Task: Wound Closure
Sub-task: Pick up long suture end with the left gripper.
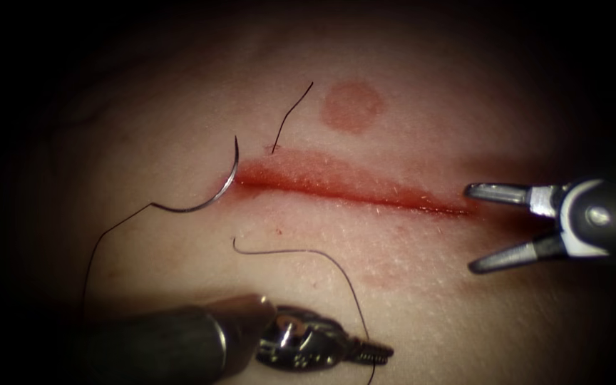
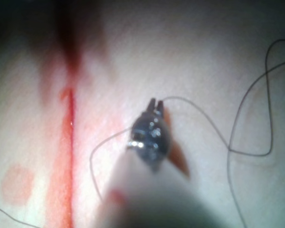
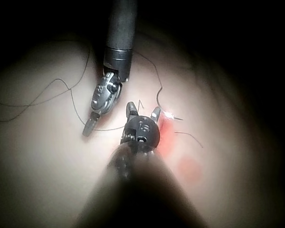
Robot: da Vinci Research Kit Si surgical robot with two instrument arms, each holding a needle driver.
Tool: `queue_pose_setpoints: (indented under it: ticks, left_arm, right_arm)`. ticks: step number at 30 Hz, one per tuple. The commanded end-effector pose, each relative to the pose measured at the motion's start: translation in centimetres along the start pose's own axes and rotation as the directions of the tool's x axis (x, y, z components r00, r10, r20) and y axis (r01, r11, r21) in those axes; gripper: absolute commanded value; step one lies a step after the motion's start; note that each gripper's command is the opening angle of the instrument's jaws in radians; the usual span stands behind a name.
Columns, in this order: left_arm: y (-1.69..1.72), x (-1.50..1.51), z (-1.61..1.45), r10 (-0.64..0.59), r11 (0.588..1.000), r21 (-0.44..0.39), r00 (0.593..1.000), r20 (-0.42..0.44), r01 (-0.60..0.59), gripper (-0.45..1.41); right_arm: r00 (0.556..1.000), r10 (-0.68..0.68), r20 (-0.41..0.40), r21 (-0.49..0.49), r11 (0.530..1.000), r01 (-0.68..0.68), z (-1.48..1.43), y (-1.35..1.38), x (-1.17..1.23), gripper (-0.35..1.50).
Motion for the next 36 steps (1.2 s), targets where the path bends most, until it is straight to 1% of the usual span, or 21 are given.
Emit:
queue_pose_setpoints:
  ticks: [1,3,4,6,7,8,9,10,12,15,17,18,20,22,24,27,29,34,36]
  left_arm:
    - [0.01,-0.02,0.07,-0.003,1.000,0.001,1.000,-0.012,0.003,-0.35]
    - [0.01,-0.01,0.04,-0.025,1.000,0.002,0.999,-0.023,0.025,-0.35]
    - [0.00,-0.01,0.00,-0.035,0.999,0.021,0.999,-0.033,0.036,-0.35]
    - [-0.02,0.00,-0.08,-0.066,0.997,0.038,0.995,-0.072,0.069,-0.35]
    - [-0.06,0.01,-0.18,-0.110,0.991,0.061,0.987,-0.119,0.118,-0.35]
    - [-0.09,0.02,-0.23,-0.120,0.989,0.069,0.982,-0.143,0.130,-0.35]
    - [-0.11,0.03,-0.28,-0.141,0.985,0.076,0.975,-0.172,0.155,-0.35]
    - [-0.15,0.05,-0.36,-0.162,0.979,0.088,0.965,-0.205,0.183,-0.35]
    - [-0.19,0.08,-0.48,-0.186,0.972,0.093,0.952,-0.245,0.214,-0.35]
    - [-0.27,0.13,-0.68,-0.233,0.959,0.096,0.935,-0.268,0.266,-0.35]
    - [-0.30,0.16,-0.80,-0.239,0.957,0.093,0.929,-0.283,0.275,-0.35]
    - [-0.32,0.18,-0.92,-0.242,0.954,0.100,0.920,-0.308,0.284,-0.35]
    - [-0.33,0.19,-1.02,-0.245,0.951,0.106,0.915,-0.320,0.292,-0.35]
    - [-0.33,0.20,-1.13,-0.249,0.948,0.109,0.910,-0.331,0.299,-0.35]
    - [-0.33,0.20,-1.22,-0.251,0.945,0.115,0.906,-0.342,0.306,-0.35]
    - [-0.32,0.19,-1.36,-0.254,0.939,0.129,0.896,-0.364,0.319,-0.35]
    - [-0.31,0.19,-1.46,-0.256,0.935,0.136,0.890,-0.377,0.327,-0.35]
    - [-0.32,0.19,-1.72,-0.269,0.923,0.152,0.875,-0.402,0.354,-0.35]
    - [-0.32,0.19,-1.83,-0.282,0.915,0.157,0.868,-0.408,0.371,-0.35]
  right_arm:
    - [1.000,0.001,-0.003,0.000,1.000,-0.001,0.07,-0.03,-0.02,0.59]
    - [1.000,0.001,-0.003,0.000,1.000,-0.001,0.07,-0.03,-0.02,0.59]
    - [1.000,0.001,-0.003,0.000,1.000,-0.001,0.07,-0.03,-0.02,0.59]
    - [1.000,0.001,-0.003,0.000,1.000,-0.001,0.07,-0.03,-0.02,0.59]
    - [1.000,0.001,-0.003,0.000,1.000,-0.001,0.07,-0.04,-0.02,0.54]
    - [1.000,0.001,-0.006,-0.002,1.000,-0.002,0.07,-0.04,-0.02,0.49]
    - [1.000,0.001,-0.008,0.000,1.000,-0.001,0.07,-0.04,-0.01,0.37]
    - [1.000,0.001,-0.010,0.002,1.000,-0.001,0.07,-0.05,-0.01,0.31]
    - [1.000,0.001,-0.014,0.006,1.000,-0.001,0.08,-0.06,0.00,0.27]
    - [1.000,-0.005,-0.022,0.011,1.000,0.005,0.11,-0.08,0.02,0.61]
    - [1.000,-0.005,-0.029,0.016,1.000,0.006,0.14,-0.09,0.03,0.62]
    - [1.000,-0.005,-0.030,0.014,1.000,0.005,0.18,-0.10,0.05,0.66]
    - [0.999,-0.004,-0.033,0.015,1.000,0.004,0.20,-0.10,0.06,0.69]
    - [0.999,-0.003,-0.036,0.017,1.000,0.003,0.22,-0.10,0.07,0.69]
    - [0.999,-0.002,-0.037,0.013,1.000,0.002,0.24,-0.10,0.07,0.74]
    - [0.999,-0.002,-0.041,0.014,1.000,0.003,0.28,-0.10,0.08,0.74]
    - [0.999,-0.002,-0.047,0.018,1.000,0.003,0.32,-0.09,0.08,0.67]
    - [0.998,-0.002,-0.059,0.017,1.000,0.003,0.52,-0.08,0.10,0.64]
    - [0.998,-0.004,-0.056,0.031,1.000,0.006,0.63,-0.10,0.11,0.64]
